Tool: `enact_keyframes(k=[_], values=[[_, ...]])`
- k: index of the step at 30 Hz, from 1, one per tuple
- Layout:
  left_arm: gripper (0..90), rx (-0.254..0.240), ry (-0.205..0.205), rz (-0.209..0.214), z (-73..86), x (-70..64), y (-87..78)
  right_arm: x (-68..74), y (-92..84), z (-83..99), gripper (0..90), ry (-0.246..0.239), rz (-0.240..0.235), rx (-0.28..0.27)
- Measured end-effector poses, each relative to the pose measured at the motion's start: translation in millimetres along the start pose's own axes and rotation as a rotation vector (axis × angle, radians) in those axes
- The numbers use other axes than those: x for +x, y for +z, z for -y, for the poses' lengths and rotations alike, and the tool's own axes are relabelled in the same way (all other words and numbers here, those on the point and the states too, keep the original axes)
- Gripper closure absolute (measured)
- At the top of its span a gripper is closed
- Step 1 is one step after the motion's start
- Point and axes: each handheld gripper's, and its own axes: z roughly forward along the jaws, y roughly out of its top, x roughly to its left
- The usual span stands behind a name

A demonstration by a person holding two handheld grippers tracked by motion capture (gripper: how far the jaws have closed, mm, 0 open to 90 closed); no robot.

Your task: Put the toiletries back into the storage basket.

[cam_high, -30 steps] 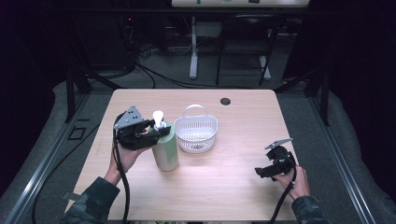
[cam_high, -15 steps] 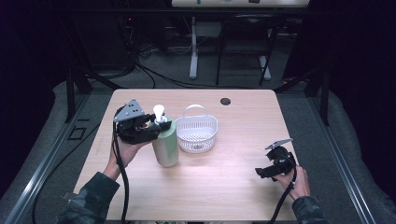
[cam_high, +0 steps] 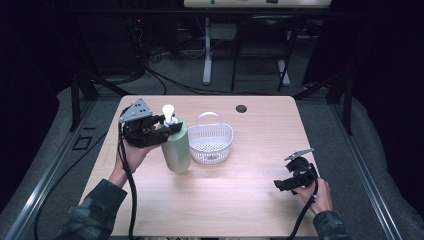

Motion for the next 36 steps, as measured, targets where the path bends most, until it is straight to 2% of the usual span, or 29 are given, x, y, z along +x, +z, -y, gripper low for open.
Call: enact_keyframes(k=[8, 36], values=[[55.7, -0.005, 0.009, -0.022, -11.4, 3.3, -0.8, -0.6, -0.5, 0.6, 6.1, 0.001, 0.002, 0.003], [55.7, -0.033, 0.040, -0.029, -51.6, 8.0, 10.1, -3.3, -0.4, 3.1, 6.4, 0.004, 0.007, 0.013]])
